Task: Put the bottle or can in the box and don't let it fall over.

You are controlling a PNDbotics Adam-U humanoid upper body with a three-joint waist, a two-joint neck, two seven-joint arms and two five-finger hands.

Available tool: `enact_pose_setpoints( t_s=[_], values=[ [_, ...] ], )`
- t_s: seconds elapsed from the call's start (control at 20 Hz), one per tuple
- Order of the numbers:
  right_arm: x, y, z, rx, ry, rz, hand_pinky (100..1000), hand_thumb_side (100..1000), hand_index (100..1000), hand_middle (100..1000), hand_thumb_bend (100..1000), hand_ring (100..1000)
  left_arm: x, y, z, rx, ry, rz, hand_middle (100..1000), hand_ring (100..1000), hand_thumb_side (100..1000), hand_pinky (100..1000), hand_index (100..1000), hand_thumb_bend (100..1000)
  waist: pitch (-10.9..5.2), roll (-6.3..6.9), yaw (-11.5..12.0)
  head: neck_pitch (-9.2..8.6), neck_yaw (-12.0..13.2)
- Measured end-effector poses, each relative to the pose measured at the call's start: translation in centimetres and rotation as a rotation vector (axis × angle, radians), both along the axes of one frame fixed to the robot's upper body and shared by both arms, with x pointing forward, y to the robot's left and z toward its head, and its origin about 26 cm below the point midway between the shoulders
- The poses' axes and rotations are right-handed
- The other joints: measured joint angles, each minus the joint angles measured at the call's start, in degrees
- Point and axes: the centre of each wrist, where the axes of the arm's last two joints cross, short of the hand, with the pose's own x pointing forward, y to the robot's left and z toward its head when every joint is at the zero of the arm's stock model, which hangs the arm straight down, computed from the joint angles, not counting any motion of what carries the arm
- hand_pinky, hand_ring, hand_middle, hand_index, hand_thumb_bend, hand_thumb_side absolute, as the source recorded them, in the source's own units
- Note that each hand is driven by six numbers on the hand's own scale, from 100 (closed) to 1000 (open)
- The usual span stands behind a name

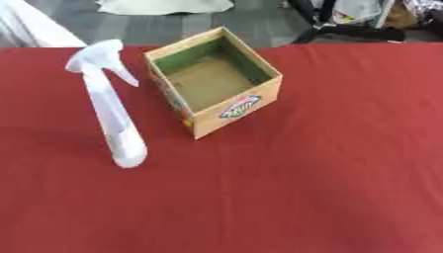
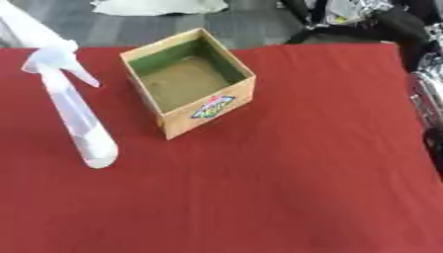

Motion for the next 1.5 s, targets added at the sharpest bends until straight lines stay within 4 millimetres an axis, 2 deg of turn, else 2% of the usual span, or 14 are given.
enact_pose_setpoints(
  t_s=[0.15,0.3,0.6,0.85,1.05,1.3,1.5],
  values=[
    [0.0,0.0,0.0,-0.003,0.005,0.002,798,233,843,754,266,789,0.2,-0.3,0.7,0.151,0.061,-0.013,822,831,653,806,824,148,-0.05,0.02,0.0,0.0,0.0],
    [0.0,0.1,-0.1,-0.007,0.012,0.006,798,235,843,754,260,789,0.6,-0.3,1.6,0.298,0.084,-0.035,820,832,652,819,821,153,-0.21,0.02,0.0,0.05,0.1],
    [0.1,0.2,-0.3,-0.012,0.022,0.012,798,236,843,754,256,789,1.1,1.6,4.8,0.52,0.075,-0.07,824,837,678,828,827,164,-0.37,-0.14,-0.5,0.46,0.5],
    [0.1,0.4,-0.3,-0.017,0.031,0.019,798,236,844,755,256,789,1.7,2.2,6.5,0.586,0.093,-0.149,835,847,687,821,833,204,-0.38,-0.14,-1.1,0.49,0.8],
    [0.2,0.5,-0.4,-0.02,0.036,0.023,799,235,844,755,257,789,2.1,1.4,7.7,0.59,0.1,-0.241,838,851,672,815,831,229,-0.38,-0.15,-1.4,0.49,1.1],
    [0.2,0.5,-0.4,-0.023,0.039,0.026,799,236,844,756,256,790,2.5,1.1,11.7,0.66,0.219,-0.375,833,848,663,816,828,265,-0.54,-0.18,-1.3,0.87,1.5],
    [0.2,0.5,-0.4,-0.024,0.042,0.028,799,236,845,756,257,790,2.7,0.8,12.7,0.693,0.301,-0.426,831,846,674,815,827,262,-0.55,-0.17,-1.3,0.93,1.6]
  ],
)
